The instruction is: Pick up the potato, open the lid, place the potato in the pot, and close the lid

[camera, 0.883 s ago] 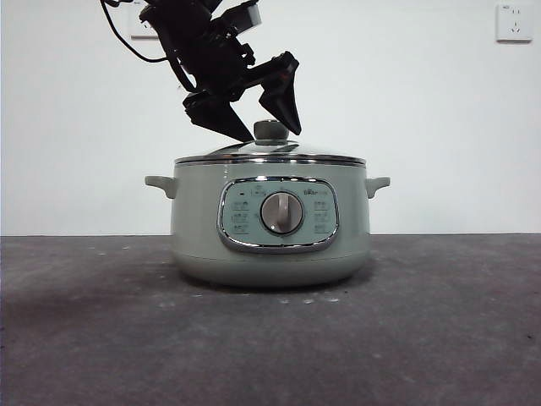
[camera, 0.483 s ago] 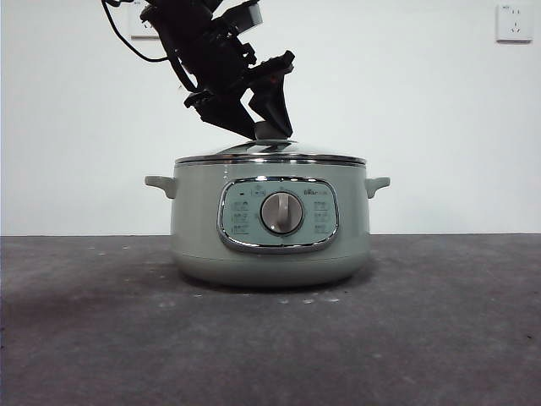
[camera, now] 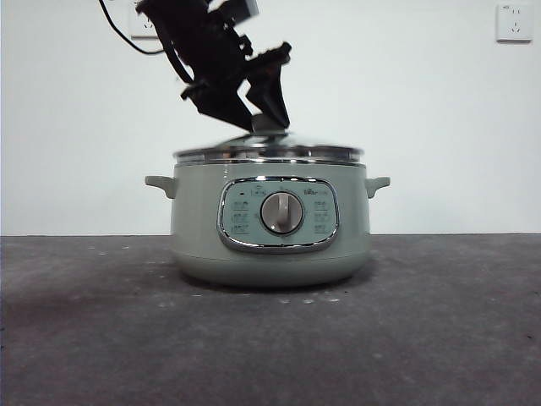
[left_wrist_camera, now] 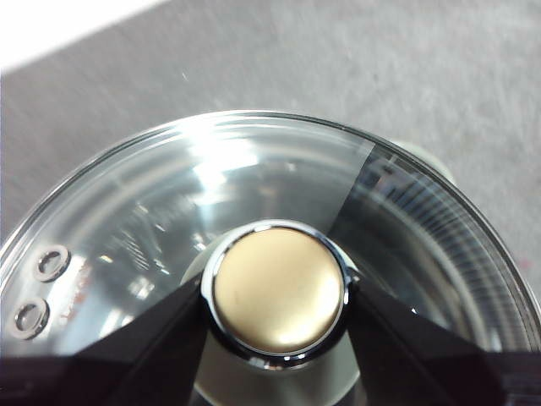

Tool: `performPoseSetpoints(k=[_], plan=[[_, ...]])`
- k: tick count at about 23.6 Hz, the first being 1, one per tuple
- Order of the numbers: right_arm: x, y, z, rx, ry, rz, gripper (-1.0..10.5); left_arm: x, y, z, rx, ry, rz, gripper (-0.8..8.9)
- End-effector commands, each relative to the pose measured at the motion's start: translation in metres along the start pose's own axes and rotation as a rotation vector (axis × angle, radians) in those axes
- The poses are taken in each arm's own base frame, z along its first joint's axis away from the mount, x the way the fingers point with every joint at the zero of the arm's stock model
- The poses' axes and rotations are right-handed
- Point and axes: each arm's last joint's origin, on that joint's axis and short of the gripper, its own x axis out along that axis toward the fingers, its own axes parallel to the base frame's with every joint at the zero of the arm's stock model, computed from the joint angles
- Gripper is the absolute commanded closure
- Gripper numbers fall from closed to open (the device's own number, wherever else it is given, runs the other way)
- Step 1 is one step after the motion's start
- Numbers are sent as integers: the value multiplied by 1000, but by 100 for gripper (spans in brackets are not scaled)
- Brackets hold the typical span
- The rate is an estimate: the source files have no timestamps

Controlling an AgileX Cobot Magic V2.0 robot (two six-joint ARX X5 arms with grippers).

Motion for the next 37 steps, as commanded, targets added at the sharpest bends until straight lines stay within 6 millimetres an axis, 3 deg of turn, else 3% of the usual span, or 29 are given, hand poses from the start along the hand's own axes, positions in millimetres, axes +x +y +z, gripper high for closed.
performPoseSetpoints(k=[1, 6, 12, 17, 19, 22, 29, 37], plan=[[-1, 0, 0, 11, -7, -1, 958, -30, -1, 22, 21, -125, 11, 822], [2, 2, 2, 5, 2, -4, 958, -80, -4, 39, 34, -215, 30, 822], [25, 23, 22, -82, -20, 43, 958, -174, 4, 47, 14, -293, 134, 822], [68, 59, 50, -187, -62, 147, 958, -235, 12, 31, -10, -254, 217, 822], [92, 73, 60, -203, -69, 207, 958, -259, 11, 25, -15, -257, 247, 822], [138, 78, 75, -166, -52, 294, 958, -290, 5, 14, -9, -267, 264, 822], [220, 71, 96, -112, 61, 381, 958, -319, -12, -24, -21, -283, 276, 822], [312, 86, 116, -149, 211, 372, 958, -319, -27, -81, -84, -257, 263, 822]])
